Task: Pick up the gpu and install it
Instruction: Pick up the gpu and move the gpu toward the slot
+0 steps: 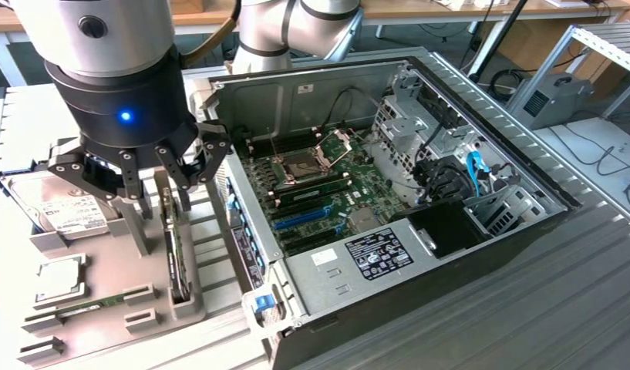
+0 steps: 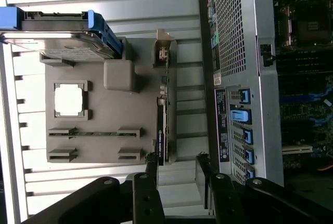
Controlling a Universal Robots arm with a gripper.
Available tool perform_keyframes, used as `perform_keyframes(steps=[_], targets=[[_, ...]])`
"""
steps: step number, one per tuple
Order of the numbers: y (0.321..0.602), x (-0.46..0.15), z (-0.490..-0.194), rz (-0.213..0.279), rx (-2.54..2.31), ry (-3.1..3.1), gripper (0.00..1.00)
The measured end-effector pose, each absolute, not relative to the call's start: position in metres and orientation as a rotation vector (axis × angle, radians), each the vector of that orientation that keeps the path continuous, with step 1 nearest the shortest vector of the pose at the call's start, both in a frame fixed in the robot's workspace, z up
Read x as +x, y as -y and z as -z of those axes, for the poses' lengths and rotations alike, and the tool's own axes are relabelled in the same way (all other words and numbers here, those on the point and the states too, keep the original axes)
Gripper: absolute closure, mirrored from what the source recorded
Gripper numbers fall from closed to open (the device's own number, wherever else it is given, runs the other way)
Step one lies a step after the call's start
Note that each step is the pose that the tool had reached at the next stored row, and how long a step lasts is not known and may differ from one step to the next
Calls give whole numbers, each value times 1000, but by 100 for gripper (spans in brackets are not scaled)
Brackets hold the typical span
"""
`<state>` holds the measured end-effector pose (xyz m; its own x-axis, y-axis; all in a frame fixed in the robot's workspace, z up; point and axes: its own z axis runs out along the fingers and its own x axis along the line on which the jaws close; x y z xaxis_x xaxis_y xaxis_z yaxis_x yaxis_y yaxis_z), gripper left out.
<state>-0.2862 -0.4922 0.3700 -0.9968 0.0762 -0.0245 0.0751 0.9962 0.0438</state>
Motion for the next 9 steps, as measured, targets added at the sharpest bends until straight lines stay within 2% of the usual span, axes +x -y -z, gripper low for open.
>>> perform_keyframes(steps=[9], targets=[[492, -286, -368, -67, 118, -3112, 58]])
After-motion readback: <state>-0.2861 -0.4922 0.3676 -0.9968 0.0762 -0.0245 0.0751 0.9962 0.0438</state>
